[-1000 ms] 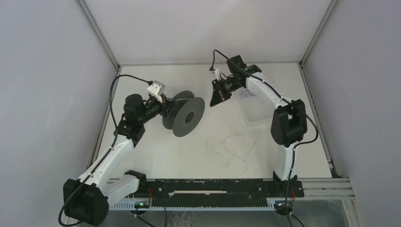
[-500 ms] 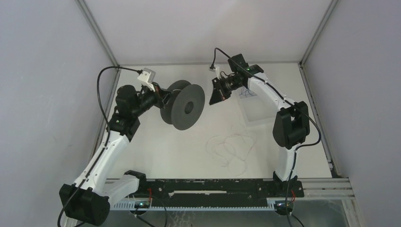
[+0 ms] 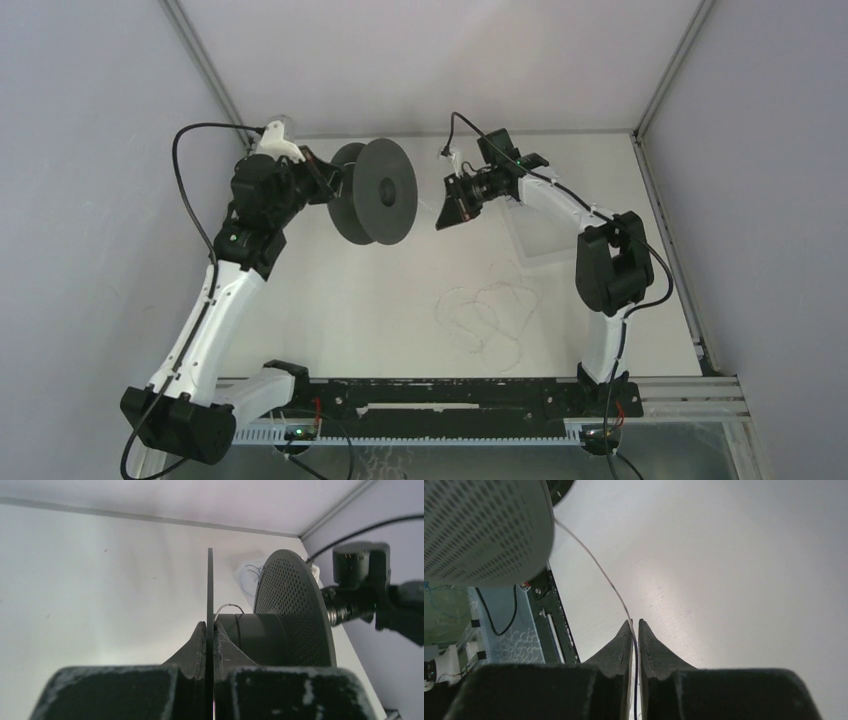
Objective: Wrap the cables
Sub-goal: Wrap the cable around the cable reel.
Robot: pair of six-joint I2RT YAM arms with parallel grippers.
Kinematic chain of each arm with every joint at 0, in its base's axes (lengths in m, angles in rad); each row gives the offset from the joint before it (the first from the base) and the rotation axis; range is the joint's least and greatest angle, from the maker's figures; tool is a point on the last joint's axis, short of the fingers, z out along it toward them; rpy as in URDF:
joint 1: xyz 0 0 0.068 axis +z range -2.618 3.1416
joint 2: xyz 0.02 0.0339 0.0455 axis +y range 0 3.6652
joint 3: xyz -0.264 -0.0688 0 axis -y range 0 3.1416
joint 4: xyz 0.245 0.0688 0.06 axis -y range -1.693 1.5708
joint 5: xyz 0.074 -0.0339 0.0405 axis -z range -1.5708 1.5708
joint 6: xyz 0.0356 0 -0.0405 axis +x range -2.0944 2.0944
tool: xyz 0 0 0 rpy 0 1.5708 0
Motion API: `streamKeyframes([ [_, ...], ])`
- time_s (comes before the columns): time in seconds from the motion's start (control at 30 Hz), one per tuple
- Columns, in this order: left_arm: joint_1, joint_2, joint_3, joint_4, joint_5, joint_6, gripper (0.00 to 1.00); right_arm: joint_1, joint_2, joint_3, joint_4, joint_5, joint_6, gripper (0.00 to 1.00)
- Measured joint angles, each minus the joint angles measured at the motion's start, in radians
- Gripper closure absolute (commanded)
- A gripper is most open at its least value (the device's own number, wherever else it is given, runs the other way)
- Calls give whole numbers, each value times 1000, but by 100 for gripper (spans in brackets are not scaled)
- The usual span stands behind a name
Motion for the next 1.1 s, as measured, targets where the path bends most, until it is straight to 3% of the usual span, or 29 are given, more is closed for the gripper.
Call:
streamKeyframes([
  [0.4,14,85,131,-149,-269,-103,100,162,-4,-164,161,-14,106,85],
  [0.67,15,122,150,-182,-426,-113,100,287,-65,-182,198,-40,148,85],
  [0.9,1,128,133,-139,-507,-79,100,333,-85,-75,133,-56,140,86],
  [1.1,-91,122,40,-43,-603,35,100,330,-85,104,40,-47,130,87],
])
